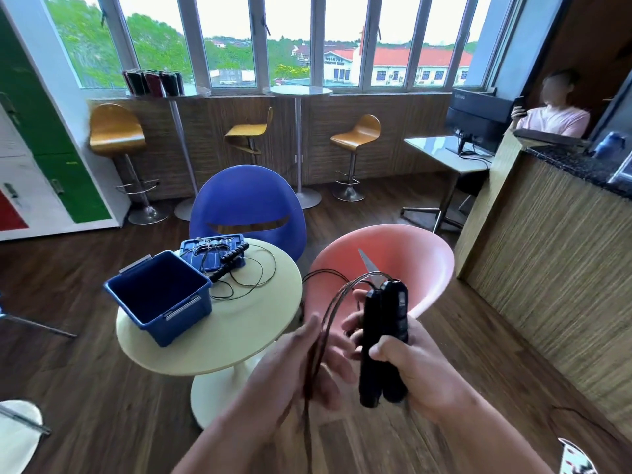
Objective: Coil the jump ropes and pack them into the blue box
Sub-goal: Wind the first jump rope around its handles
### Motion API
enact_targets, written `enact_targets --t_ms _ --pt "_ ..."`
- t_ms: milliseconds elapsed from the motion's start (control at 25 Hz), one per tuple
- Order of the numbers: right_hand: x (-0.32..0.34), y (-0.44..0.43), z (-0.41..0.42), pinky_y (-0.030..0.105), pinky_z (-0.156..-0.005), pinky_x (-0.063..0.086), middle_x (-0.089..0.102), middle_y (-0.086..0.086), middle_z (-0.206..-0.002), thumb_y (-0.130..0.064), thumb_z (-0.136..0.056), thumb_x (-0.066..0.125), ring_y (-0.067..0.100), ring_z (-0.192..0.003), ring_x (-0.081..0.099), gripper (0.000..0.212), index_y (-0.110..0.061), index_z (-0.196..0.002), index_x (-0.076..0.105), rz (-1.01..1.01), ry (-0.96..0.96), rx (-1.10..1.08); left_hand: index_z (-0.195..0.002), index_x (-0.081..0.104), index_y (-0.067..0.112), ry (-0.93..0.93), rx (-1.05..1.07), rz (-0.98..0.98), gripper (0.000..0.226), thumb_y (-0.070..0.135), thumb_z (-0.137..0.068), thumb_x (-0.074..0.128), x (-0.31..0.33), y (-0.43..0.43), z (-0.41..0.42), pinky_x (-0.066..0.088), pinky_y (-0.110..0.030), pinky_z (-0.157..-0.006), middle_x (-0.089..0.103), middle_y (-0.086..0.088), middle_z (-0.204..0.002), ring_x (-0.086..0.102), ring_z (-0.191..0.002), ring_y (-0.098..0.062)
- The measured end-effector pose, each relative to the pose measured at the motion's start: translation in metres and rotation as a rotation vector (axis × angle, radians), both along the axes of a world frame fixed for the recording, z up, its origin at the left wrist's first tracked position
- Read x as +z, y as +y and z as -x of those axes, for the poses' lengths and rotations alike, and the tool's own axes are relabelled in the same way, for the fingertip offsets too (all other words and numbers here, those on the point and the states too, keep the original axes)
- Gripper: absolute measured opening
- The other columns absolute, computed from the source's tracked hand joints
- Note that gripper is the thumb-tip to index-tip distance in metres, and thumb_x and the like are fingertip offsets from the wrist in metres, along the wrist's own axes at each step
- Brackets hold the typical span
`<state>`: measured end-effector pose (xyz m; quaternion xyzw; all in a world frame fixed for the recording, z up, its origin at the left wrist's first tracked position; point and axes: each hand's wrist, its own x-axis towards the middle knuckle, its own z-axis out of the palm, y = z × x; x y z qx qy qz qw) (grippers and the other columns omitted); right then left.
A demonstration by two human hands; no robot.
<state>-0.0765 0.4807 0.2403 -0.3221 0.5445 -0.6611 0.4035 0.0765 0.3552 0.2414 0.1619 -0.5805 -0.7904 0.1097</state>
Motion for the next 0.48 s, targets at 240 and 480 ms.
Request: enact_targets --t_ms 240,480 --pt "0.009 -0.005 -0.015 0.041 -0.062 0.046 0.058 0.020 -0.073 -0.006 -0.068 0.058 0.035 -0.071 0.056 0.023 -0.005 -0.083 0.075 0.051 -0.209 -0.091 -0.094 0.068 0.020 -0.074 0.188 0.432 0.016 0.030 -0.089 0.079 0.011 0.016 0.015 0.063 -0.046 -0.056 0.069 0.009 -0.081 0.071 -0.074 -0.012" --pt "0.009 -0.005 -0.018 0.054 -0.066 0.040 0.058 0.032 -0.101 -0.010 -0.069 0.057 0.040 -0.083 0.056 0.056 0.004 -0.124 0.059 0.015 -0.270 0.099 -0.104 0.075 0.019 -0.055 0.265 0.365 0.016 0.023 -0.088 0.080 0.007 0.015 0.014 0.062 -0.059 -0.060 0.076 -0.012 -0.095 0.076 -0.082 -0.031"
